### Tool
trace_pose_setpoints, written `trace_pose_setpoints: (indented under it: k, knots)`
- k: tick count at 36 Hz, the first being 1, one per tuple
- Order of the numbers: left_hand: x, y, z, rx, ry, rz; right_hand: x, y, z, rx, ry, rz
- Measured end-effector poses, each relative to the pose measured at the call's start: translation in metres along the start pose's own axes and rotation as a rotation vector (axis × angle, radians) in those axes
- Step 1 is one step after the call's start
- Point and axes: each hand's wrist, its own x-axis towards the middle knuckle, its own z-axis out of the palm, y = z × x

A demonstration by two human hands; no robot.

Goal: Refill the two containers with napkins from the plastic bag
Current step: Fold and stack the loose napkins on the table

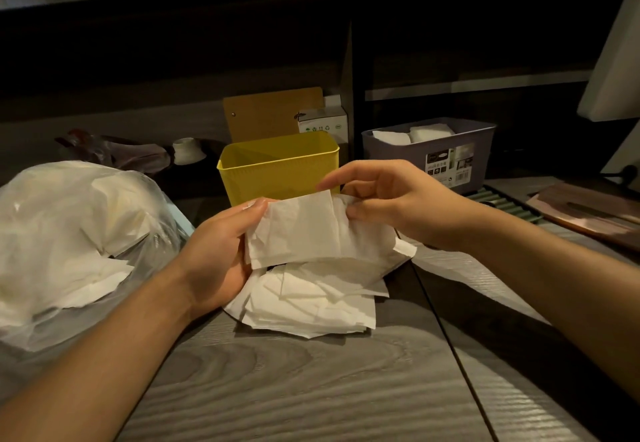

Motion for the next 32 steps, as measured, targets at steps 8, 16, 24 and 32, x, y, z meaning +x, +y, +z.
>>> trace_pose_setpoints:
  k: [8,16,24,32]
  knots:
    - [0.004,-0.003,-0.008,0.130,-0.048,0.035,0.001,0.000,0.005,-0.009,0.000,-0.061]
    - [0.008,-0.005,-0.015,0.202,-0.147,0.068,-0.001,-0.005,0.006,0.112,0.038,-0.083]
    - [0.011,-0.008,-0.019,0.229,-0.161,0.062,0.001,-0.007,-0.005,0.275,0.183,-0.074]
    - [0.010,-0.010,-0.017,0.291,-0.132,0.088,-0.003,-0.009,-0.014,0.114,0.115,0.048]
